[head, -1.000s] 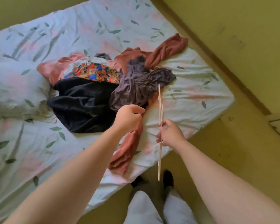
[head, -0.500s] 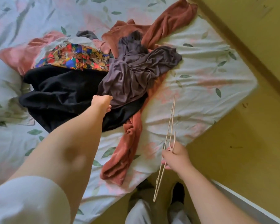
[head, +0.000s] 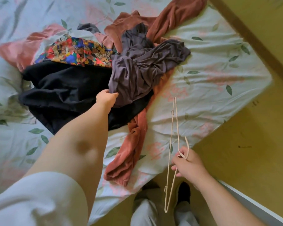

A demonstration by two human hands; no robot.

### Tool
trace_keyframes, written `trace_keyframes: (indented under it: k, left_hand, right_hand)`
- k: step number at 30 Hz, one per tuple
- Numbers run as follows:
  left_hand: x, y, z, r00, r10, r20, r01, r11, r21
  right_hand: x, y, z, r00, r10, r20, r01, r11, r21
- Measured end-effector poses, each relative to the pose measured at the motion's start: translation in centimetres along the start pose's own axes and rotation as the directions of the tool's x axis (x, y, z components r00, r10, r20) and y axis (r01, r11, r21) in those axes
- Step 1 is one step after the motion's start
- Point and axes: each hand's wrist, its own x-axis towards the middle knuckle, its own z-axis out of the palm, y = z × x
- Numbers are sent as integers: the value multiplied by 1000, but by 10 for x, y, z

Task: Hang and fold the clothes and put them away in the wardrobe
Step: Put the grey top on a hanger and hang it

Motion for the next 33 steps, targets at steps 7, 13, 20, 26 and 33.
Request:
trace_keyframes:
  k: [7,13,20,26,33]
  left_hand:
    - [-93,34,-22,961,275,-2,-275,961,-16]
    - [-201,80,-130,937,350,0,-298,795,-528]
    - [-314,84,-269,906,326,-271,-396,421,-816]
    - [-422,44,-363,799,138,-585,-599,260,-757]
    - [-578,-18,-392,531,-160,-832,-821,144,-552]
  right_hand:
    - [-40,-25,-16,993,-117,-11,116,991,-66]
    - [-95,-85,-22,965,-238,-109,247,965,84]
    - [-174,-175,4,826,-546,-140,563,809,170]
    - [-243,-228,56,638,-770,12,764,635,112]
    - [-325,-209,116,356,-782,512,895,443,54]
